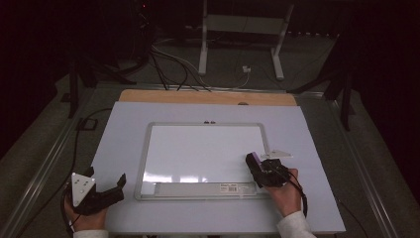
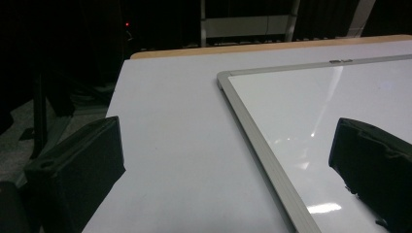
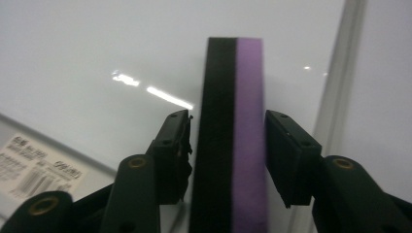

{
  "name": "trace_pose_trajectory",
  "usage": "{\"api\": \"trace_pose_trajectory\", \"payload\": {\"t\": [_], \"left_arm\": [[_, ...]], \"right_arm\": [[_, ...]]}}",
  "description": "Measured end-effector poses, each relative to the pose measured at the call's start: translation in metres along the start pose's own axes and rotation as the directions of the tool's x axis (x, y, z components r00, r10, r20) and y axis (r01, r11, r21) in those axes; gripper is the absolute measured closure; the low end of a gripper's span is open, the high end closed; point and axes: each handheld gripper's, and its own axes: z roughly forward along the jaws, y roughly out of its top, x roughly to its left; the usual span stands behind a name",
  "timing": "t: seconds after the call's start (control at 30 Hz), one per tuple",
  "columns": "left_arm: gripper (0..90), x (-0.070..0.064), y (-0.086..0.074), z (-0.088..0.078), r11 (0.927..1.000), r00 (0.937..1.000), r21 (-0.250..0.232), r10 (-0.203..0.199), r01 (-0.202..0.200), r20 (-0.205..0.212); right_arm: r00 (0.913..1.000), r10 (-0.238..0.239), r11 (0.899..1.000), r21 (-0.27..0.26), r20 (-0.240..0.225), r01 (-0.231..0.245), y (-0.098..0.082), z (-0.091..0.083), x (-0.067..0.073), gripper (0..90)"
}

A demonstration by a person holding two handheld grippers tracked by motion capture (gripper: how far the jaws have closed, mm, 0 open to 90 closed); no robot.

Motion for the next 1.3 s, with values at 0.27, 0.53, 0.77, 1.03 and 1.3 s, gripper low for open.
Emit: {"api": "trace_pose_trajectory", "payload": {"t": [0.27, 0.53, 0.77, 1.03, 1.3], "left_arm": [[0.2, 0.000, 0.000, 0.000, 1.0000, 1.0000, 0.000, 0.000, 0.000, -0.004], [0.2, 0.000, 0.000, -0.001, 1.0000, 1.0000, 0.000, 0.001, -0.001, -0.005], [0.2, 0.000, 0.000, -0.001, 1.0000, 1.0000, 0.000, 0.000, 0.000, -0.006], [0.2, -0.001, 0.000, -0.001, 1.0000, 1.0000, -0.001, 0.001, -0.001, -0.006], [0.3, -0.001, 0.000, -0.001, 1.0000, 1.0000, 0.000, 0.002, -0.002, -0.006]], "right_arm": [[0.9997, -0.006, 0.999, -0.034, 0.025, 0.006, 0.011, 0.012, 0.002, 57.7], [0.9925, 0.086, 0.996, -0.013, 0.087, -0.085, 0.012, 0.014, 0.008, 63.5], [0.9812, 0.139, 0.990, -0.024, 0.134, -0.137, 0.006, 0.010, 0.006, 63.5], [0.9676, 0.192, 0.981, -0.031, 0.164, -0.190, 0.002, 0.006, 0.002, 63.5], [0.9591, 0.219, 0.976, -0.030, 0.180, -0.217, -0.002, 0.001, -0.003, 63.4]]}}
